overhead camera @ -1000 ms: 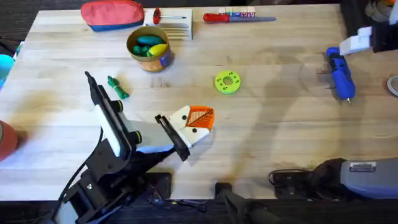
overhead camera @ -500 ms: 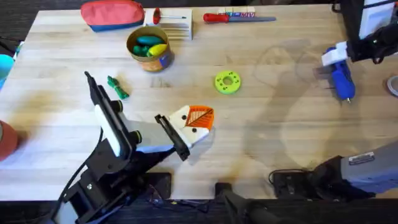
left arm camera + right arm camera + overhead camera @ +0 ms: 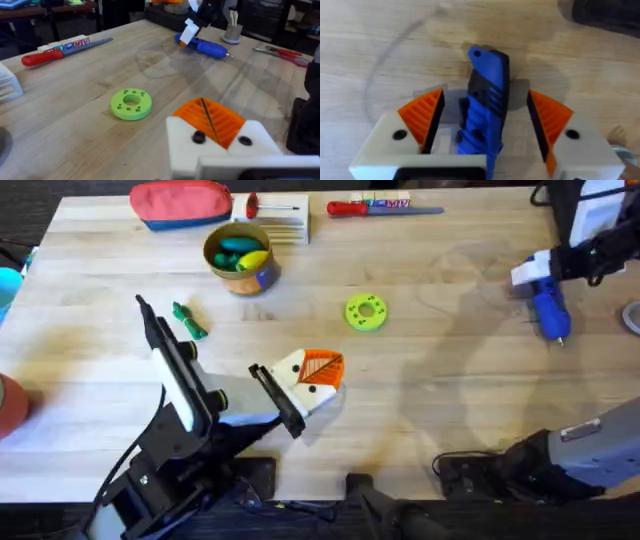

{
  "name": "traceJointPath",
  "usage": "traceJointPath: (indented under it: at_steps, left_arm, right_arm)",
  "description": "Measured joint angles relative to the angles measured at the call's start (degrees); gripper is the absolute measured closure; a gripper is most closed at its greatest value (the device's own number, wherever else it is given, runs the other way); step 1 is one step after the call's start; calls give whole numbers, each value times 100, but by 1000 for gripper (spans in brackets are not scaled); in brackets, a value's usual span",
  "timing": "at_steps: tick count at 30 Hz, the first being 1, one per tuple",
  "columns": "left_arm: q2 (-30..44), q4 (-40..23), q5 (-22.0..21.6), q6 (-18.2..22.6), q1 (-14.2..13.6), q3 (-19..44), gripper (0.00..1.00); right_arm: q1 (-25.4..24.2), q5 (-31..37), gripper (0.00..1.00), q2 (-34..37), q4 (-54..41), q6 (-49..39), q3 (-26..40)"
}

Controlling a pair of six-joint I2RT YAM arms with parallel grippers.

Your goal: Pick up the gripper from the table and insert it into the empty holder that is missing its gripper. Then pick up a screw, insert it into the mounting hole, and use the screwdriver to tighten it. Finally, clean up the table by picking up the vegetable and placing it into the bucket.

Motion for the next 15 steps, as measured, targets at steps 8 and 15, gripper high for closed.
traceJointPath:
  at_steps: [8, 15]
  left_arm:
    - [0, 0, 0, 0, 0, 0, 993]
    - [1, 0, 0, 0, 0, 0, 993]
  right_arm:
    - [-2, -68, 32, 184, -7, 30, 0]
    - [-21, -131, 227, 187, -34, 33, 0]
